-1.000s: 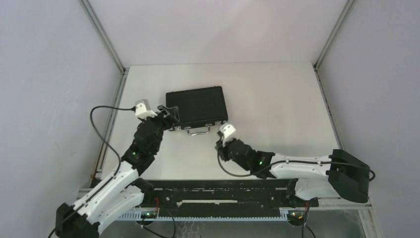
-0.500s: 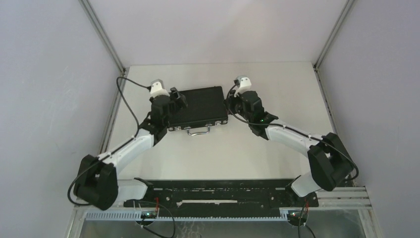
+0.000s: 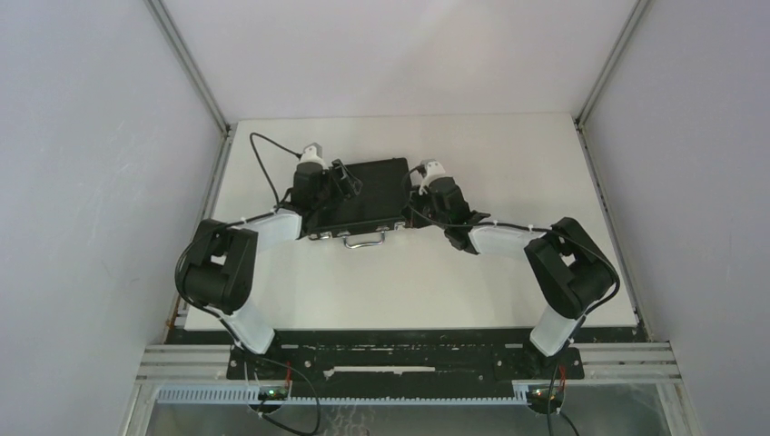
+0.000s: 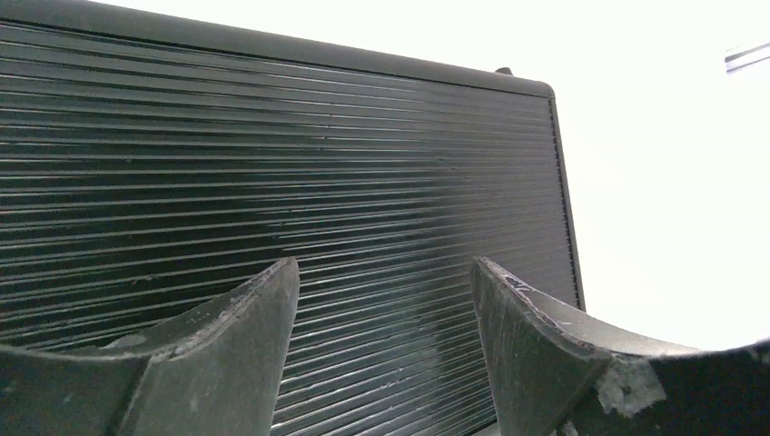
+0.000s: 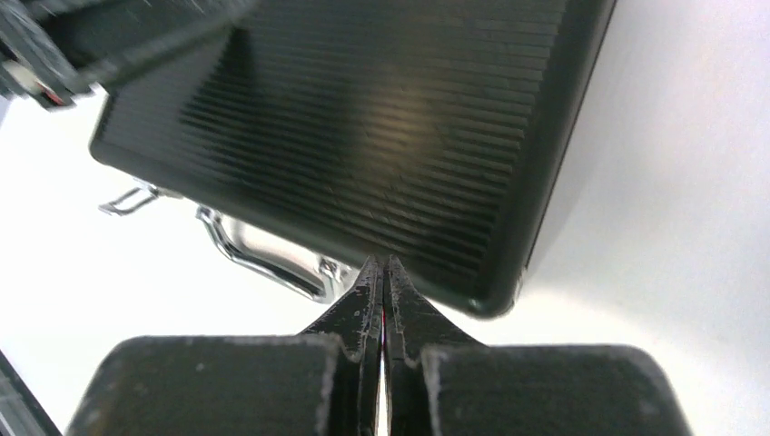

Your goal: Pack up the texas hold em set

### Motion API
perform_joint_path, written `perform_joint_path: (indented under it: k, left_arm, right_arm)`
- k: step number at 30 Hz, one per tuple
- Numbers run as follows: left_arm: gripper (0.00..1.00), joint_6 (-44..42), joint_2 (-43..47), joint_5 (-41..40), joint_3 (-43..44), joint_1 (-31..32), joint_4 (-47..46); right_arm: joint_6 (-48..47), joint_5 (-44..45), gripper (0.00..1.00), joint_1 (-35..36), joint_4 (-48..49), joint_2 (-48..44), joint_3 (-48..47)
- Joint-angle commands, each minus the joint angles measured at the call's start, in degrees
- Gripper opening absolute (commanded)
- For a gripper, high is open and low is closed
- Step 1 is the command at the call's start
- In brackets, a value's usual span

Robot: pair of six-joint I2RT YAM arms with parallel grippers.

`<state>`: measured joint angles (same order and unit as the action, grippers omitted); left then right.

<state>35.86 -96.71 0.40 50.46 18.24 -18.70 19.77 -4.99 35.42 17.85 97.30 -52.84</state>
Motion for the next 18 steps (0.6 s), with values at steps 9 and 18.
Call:
perform_joint_path:
  k: [9,18]
  left_arm:
    - [0.77,5.12,-3.51,5.93,-5.92,-3.92,6.90]
    - [0.77,5.46,0.27,6.11,-7.82,-3.99,7.37]
  right_arm:
    - [3.46,-5.61,0.00,1.58,1.87,-0.91,3.23]
    - [9.51,-7.38,0.00,1.67,9.94,6.54,9.88]
